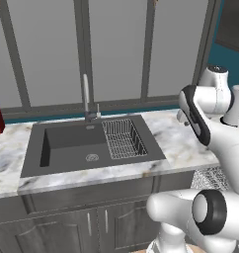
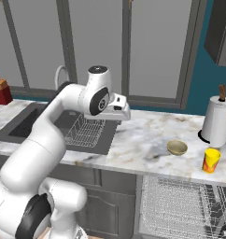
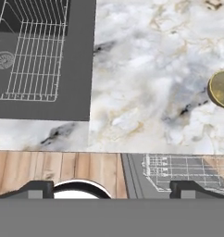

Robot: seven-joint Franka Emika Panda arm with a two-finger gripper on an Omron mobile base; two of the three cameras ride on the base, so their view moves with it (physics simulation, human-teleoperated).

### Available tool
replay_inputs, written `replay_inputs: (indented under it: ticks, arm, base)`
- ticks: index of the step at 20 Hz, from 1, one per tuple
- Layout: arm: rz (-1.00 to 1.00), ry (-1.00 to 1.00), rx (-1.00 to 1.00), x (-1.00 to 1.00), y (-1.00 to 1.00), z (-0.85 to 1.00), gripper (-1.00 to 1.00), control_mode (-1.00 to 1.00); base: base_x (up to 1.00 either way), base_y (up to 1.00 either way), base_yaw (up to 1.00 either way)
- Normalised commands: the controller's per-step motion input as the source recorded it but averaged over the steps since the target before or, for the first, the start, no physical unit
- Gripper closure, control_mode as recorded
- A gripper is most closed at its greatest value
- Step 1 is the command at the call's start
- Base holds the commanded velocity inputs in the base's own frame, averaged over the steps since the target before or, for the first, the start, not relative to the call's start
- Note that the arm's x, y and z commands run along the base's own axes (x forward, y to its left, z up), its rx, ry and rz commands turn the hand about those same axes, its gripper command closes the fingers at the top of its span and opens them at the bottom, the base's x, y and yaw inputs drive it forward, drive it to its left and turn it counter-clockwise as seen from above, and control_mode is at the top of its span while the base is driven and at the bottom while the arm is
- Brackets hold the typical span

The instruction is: Pick up the cup and bowl from the counter, place them in the dishwasher, and close the dishwasher door.

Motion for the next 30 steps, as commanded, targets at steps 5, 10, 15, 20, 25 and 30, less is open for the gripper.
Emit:
replay_inputs:
  ticks: [5,10,15,20,25,30]
  arm:
    - [0.0,0.0,0.0,0.0,-0.38,-0.1,-1.0,-1.0]
    - [0.0,0.0,-0.03,0.0,-0.38,-0.15,-1.0,-1.0]
    - [0.0,0.0,-0.04,0.0,-0.44,-0.17,-1.0,-1.0]
    - [0.0,0.0,-0.05,0.0,-0.45,-0.16,-1.0,-1.0]
    - [0.0,0.0,-0.05,0.0,-0.45,-0.15,-1.0,-1.0]
    - [0.0,0.0,-0.05,0.0,-0.44,-0.15,-1.0,-1.0]
  base:
    - [0.0,0.0,0.0]
    - [0.0,0.0,0.0]
    - [0.0,0.0,0.0]
    - [0.0,0.0,0.0]
    - [0.0,0.0,0.0]
    - [0.0,0.0,0.0]
